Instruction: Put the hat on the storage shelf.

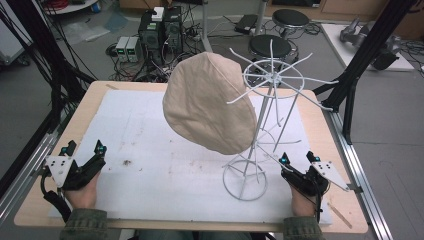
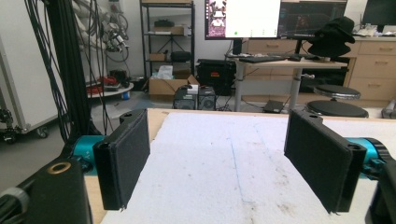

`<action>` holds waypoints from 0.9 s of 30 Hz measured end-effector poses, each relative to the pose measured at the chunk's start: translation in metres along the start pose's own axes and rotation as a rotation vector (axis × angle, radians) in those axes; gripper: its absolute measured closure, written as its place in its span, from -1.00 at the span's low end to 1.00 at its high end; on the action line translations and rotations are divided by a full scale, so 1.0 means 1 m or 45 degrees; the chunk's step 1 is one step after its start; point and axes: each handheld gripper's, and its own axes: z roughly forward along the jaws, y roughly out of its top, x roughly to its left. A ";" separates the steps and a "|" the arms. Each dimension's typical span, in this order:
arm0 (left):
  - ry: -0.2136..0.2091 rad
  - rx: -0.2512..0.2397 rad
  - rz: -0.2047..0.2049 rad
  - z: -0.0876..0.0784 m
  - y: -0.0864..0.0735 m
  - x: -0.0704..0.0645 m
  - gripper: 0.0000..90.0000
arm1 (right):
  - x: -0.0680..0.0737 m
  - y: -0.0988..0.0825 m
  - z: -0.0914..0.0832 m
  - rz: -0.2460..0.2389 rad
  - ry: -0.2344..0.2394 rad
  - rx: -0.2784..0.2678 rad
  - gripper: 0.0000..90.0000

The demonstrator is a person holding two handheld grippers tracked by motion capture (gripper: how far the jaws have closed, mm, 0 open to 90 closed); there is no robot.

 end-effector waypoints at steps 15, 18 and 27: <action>0.008 -0.004 -0.026 -0.001 -0.001 0.002 -0.47 | 0.000 0.000 0.000 0.005 -0.002 0.000 -0.73; 0.004 -0.004 -0.023 -0.002 -0.001 0.001 -0.47 | 0.000 0.000 0.000 0.006 -0.001 0.002 -0.73; 0.015 -0.005 -0.027 -0.002 -0.002 0.003 -0.47 | -0.001 0.000 0.000 0.006 0.000 0.003 -0.72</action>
